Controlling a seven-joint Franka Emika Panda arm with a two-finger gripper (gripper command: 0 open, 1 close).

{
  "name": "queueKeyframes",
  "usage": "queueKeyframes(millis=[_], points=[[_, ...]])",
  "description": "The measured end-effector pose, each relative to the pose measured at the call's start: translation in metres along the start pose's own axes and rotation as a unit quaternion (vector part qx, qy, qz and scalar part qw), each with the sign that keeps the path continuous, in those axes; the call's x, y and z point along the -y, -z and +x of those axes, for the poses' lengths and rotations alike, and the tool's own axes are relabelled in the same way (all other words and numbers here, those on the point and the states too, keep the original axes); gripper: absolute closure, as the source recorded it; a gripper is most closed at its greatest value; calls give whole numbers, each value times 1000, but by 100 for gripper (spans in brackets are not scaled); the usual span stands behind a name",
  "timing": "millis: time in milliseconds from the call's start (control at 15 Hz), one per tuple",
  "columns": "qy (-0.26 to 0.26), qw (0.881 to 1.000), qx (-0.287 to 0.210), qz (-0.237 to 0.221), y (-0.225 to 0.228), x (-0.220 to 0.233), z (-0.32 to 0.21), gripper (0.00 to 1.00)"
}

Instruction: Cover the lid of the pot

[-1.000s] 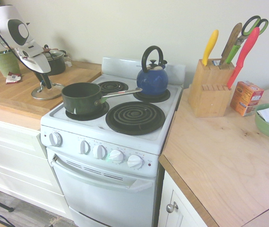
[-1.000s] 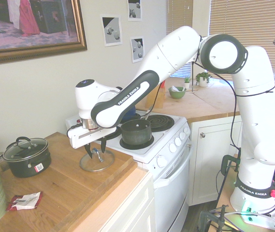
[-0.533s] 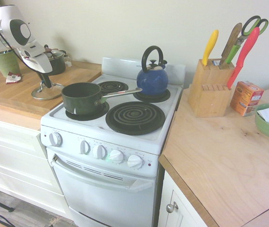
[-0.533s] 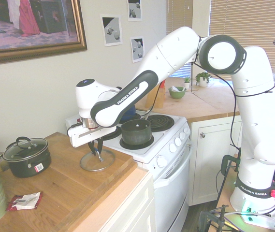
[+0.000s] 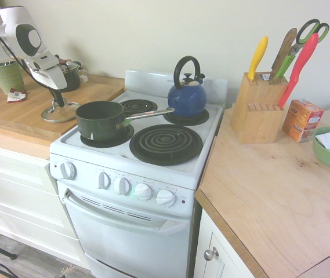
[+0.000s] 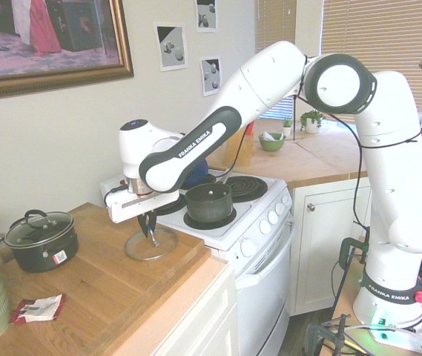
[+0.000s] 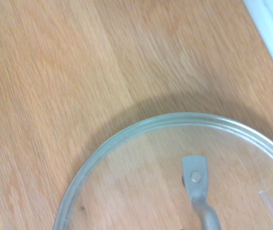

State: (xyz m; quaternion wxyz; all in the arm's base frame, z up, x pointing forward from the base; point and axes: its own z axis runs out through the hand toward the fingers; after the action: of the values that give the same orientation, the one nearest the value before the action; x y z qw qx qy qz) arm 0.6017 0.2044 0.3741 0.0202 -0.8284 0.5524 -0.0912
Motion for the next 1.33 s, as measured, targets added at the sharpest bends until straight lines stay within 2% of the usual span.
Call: queueKeyframes(millis=[333,800,1000,1333], points=[[-8,999,17,38,52,-3,18,100],[-40,997,13,65,136,-47,79,100],[-72,995,1,65,144,-62,117,100],[-114,993,-15,37,133,-103,163,100]])
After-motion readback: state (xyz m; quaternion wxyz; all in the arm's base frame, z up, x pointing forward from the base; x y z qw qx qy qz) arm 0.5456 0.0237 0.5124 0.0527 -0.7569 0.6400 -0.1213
